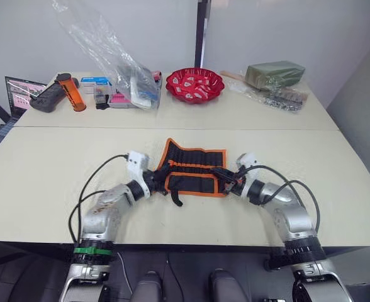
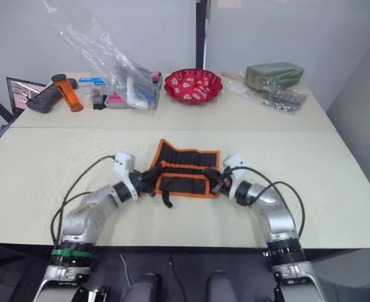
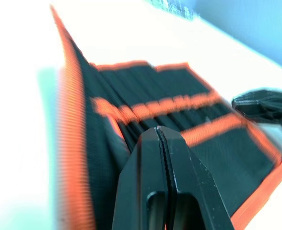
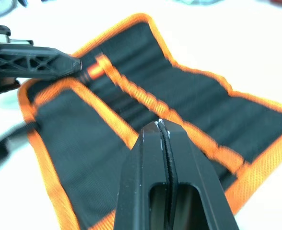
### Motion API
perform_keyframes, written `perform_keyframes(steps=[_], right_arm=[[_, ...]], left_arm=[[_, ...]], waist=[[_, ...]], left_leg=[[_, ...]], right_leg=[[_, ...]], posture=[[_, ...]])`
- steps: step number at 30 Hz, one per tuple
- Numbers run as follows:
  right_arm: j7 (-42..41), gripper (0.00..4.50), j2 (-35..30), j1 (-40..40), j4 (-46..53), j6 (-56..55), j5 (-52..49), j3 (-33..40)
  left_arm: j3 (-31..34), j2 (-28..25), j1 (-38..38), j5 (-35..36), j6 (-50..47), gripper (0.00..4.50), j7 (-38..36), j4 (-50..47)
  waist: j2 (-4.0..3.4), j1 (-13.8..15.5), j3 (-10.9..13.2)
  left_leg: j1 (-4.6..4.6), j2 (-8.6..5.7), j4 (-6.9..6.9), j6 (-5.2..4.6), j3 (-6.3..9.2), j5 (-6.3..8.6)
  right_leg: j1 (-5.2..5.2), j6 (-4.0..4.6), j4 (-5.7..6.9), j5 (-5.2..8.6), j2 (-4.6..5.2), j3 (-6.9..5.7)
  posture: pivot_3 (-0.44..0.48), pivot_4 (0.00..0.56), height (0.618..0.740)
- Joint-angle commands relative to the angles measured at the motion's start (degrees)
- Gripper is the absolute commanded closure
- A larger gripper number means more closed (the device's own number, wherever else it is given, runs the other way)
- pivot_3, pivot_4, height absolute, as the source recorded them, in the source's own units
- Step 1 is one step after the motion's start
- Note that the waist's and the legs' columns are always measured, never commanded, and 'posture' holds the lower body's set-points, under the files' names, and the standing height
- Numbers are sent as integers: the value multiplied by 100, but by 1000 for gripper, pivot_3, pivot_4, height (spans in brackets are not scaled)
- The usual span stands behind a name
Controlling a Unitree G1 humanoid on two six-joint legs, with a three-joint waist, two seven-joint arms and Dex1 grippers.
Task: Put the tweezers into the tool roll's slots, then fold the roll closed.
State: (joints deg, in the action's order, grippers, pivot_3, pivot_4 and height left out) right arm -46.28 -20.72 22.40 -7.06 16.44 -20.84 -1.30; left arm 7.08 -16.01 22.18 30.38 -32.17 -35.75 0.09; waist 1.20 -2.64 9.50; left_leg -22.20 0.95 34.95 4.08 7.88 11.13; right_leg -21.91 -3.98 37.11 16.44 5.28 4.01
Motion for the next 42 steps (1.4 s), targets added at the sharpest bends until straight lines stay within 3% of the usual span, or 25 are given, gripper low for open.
perform_keyframes(steps=[1,8,9,14,21,22,27,33,42], right_arm=[[-235,4500,-272,179,442,507,-444,275],[-235,4500,-904,106,1024,1966,-1262,820],[-263,4243,-1034,52,1114,2189,-1381,883],[-599,2652,-1763,-124,1454,3274,-1955,973],[-702,301,-2084,-193,1368,3384,-1897,963],[-690,17,-2094,-182,1300,3420,-1906,978],[222,17,-1759,136,901,3606,-1638,1021],[600,17,-1351,1007,2,4893,-1849,960],[646,17,-1099,1466,-668,5458,-1639,734]], left_arm=[[458,-388,242,716,-569,4491,14,-1001],[808,-2034,-128,1012,-1026,4491,-762,-1873],[938,-2231,-202,1118,-1085,3962,-871,-1887],[1299,-3349,-940,1130,-820,2465,-1898,-2010],[2144,-3848,-1880,1211,-629,160,-2538,-1895],[2238,-3840,-1937,1242,-613,0,-2519,-1887],[2397,-3735,-2252,1317,-466,0,-2525,-2168],[2359,-3548,-2543,1214,-259,0,-2410,-2409],[2144,-3483,-2616,1080,-143,0,-2193,-2562]], waist=[[0,1,0],[-3,-10,5],[-6,-8,8],[-9,0,20],[-6,3,28],[-6,7,28],[0,16,32],[-1,-15,36],[-3,4,40]], left_leg=[[-12,-1,3,0,0,0],[-14,0,-12,0,-2,0],[-14,1,-13,0,-3,0],[-16,2,-15,0,-8,0],[-18,5,-17,-1,-16,1],[-19,6,-18,-1,-16,1],[-20,6,-13,-1,-16,1],[-19,10,-17,-1,-16,1],[-22,10,-16,-1,-17,1]], right_leg=[[-12,0,2,-1,1,0],[-22,1,-2,-1,0,2],[-23,2,-2,-1,-2,2],[-27,4,-5,2,-1,4],[-31,-2,-9,7,0,6],[-32,0,-9,6,-1,6],[-32,0,-10,6,0,6],[-34,12,-9,-1,-4,7],[-35,13,-9,-1,-4,6]], posture=[[0,150,740],[0,150,740],[0,150,740],[0,150,740],[0,150,740],[0,150,740],[0,150,740],[0,150,740],[0,150,740]])
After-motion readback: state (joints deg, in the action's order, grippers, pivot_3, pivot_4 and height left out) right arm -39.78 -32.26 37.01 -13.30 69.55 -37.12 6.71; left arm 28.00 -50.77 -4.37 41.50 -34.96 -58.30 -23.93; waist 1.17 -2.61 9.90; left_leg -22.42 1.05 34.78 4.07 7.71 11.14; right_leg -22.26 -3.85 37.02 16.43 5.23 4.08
